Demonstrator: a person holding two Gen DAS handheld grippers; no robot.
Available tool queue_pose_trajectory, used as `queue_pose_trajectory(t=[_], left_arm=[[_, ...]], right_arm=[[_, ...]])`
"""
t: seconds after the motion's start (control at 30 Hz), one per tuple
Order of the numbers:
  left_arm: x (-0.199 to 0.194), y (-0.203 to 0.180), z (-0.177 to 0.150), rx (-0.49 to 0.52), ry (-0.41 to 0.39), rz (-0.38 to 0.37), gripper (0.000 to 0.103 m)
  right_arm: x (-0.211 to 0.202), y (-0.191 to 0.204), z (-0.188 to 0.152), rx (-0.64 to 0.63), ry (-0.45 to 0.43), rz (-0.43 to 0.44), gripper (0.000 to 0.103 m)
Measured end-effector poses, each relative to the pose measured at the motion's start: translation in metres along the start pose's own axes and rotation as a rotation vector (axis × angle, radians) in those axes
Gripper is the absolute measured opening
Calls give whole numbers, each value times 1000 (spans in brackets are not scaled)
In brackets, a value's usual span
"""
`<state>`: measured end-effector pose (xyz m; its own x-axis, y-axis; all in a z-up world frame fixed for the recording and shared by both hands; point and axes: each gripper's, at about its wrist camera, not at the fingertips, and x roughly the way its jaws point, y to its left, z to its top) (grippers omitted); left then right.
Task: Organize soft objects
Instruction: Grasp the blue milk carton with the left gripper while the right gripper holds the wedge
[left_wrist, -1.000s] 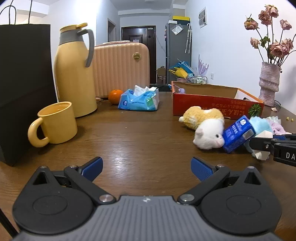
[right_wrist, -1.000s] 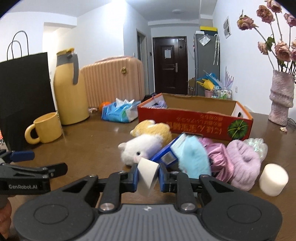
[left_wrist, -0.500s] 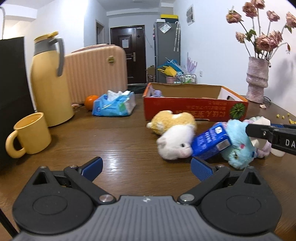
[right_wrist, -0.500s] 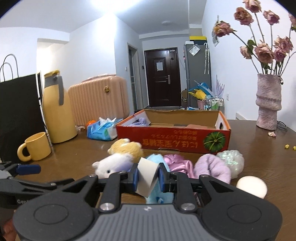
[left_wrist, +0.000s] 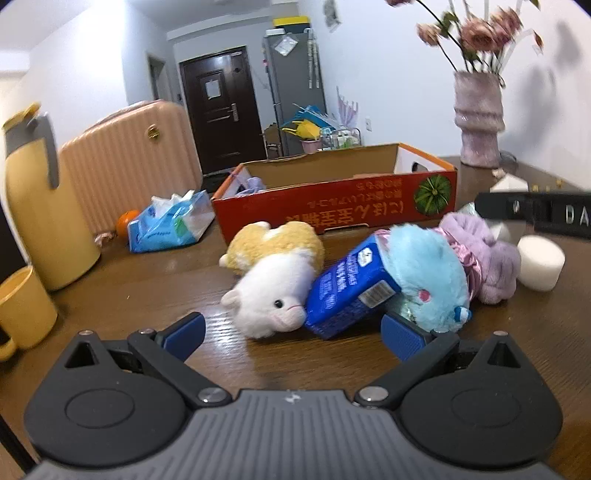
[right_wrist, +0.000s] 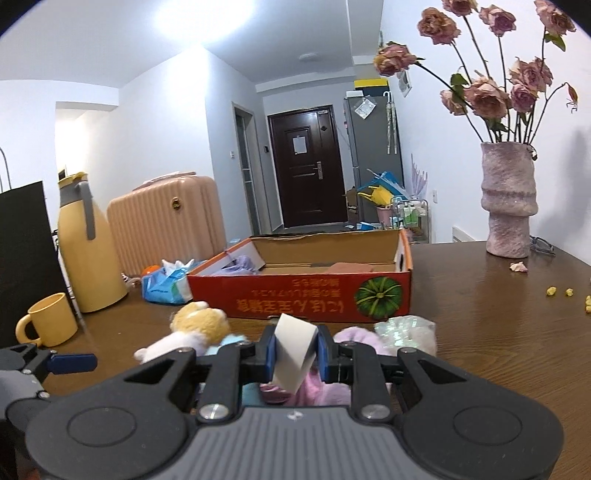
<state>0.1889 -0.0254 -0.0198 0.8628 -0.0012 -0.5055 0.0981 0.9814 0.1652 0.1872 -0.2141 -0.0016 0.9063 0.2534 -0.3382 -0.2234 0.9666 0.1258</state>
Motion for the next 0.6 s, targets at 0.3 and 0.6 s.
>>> queue_pose_trajectory(t=[0.3,0.6], left_arm=[[27,-35,3,184,-36,66,103],[49,-60,3,326,-109,123,94]], right_arm=[[5,-21,0,31,11,-44,21],[10,-20,-5,24,35,-53,22]])
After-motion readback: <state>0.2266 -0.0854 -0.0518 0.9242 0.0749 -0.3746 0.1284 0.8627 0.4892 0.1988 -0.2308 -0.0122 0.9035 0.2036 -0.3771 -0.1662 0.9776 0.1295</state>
